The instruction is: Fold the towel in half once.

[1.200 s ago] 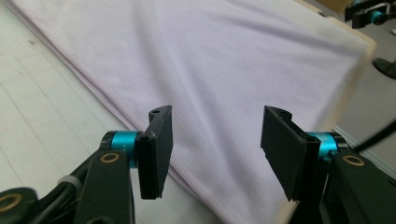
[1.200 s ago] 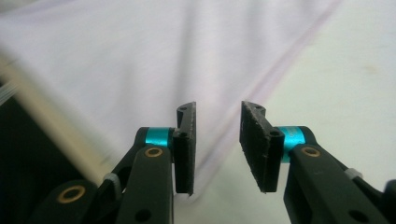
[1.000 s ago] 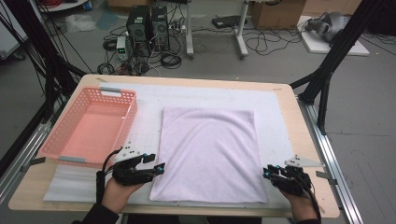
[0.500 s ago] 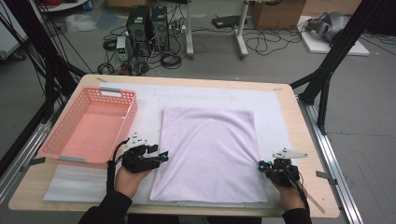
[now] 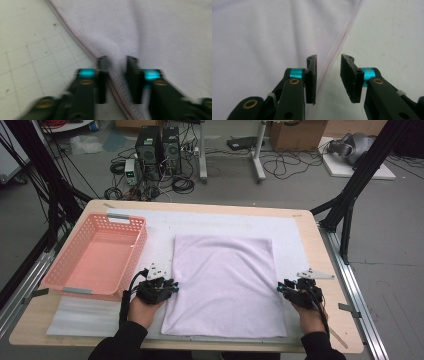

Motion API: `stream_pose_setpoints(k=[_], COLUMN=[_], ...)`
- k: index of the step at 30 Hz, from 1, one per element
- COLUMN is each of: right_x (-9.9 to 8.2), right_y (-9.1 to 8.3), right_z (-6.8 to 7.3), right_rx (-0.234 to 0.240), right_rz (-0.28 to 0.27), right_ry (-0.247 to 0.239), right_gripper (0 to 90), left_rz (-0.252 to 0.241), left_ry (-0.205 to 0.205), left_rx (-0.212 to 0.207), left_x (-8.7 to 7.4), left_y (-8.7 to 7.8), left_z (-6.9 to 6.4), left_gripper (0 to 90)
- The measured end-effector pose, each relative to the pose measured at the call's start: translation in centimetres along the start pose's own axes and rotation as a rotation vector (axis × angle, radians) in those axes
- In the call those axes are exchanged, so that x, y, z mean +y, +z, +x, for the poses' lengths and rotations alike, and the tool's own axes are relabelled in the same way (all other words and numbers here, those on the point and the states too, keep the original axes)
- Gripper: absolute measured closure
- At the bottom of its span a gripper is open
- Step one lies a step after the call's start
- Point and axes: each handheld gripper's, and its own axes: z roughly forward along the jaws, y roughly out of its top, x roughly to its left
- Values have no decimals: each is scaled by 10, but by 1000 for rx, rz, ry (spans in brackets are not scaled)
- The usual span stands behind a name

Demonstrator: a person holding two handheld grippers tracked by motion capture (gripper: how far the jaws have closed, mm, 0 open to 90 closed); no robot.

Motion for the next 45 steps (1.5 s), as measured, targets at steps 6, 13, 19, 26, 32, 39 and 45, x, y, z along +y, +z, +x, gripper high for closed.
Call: stream_pose_setpoints(k=[6,13,19,26,32,39,45], right_x=[28,33,22,8,-1,-6,-7], right_y=[44,53,38,8,-13,-27,-36], right_z=[-5,-10,-23,-21,-10,-7,-14], right_rx=[-75,-175,-206,-67,14,12,41], right_rz=[11,55,14,-74,-92,-93,-123], right_ry=[34,47,75,55,14,-35,-40], right_gripper=[648,730,701,582,525,461,377], left_rz=[9,16,-7,-77,-36,11,-178], left_ry=[-31,-39,-26,-68,-44,-4,-10], left_rx=[23,43,34,-37,-14,70,-51], left_x=[-1,-2,-4,-2,-6,-6,2], left_y=[-5,-9,-12,-19,-14,-11,-20], left_z=[5,4,9,15,14,8,9], left_gripper=[842,840,613,469,472,477,278])
